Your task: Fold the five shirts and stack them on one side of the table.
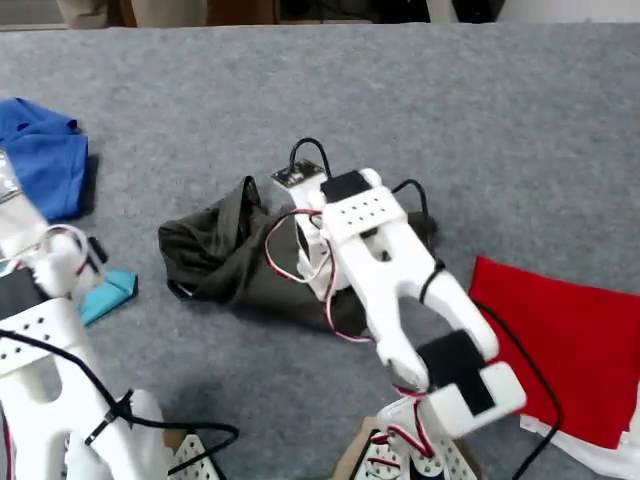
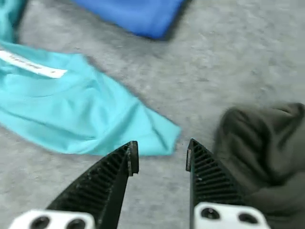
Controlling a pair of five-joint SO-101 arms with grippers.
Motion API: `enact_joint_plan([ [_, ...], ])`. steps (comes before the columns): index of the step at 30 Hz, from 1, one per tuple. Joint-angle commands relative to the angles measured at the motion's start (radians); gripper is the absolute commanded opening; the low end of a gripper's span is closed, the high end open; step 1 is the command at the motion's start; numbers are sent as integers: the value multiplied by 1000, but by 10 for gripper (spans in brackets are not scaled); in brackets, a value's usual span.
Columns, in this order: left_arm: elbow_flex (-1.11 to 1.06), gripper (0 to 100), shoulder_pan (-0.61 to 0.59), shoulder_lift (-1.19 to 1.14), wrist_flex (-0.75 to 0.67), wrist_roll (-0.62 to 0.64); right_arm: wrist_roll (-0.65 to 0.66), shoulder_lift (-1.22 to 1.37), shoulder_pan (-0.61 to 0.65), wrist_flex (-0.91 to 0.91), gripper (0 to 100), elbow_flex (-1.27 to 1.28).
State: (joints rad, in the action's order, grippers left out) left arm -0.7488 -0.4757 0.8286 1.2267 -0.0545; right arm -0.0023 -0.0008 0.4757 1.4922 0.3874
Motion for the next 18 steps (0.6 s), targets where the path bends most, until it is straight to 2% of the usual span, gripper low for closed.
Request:
enact_joint_plan([
  [1,6,179,49,16,-9,52,23,-114,-18,9,284,-13],
  [5,5,179,20,16,21,61,21,-171,-16,18,282,-130],
  [10,-2,179,-17,16,32,58,20,-125,-13,12,209,-351],
  [14,-40,179,-46,16,28,60,20,50,53,-9,154,-530],
  [18,-55,179,-106,18,34,61,-37,321,143,-8,152,-736],
])
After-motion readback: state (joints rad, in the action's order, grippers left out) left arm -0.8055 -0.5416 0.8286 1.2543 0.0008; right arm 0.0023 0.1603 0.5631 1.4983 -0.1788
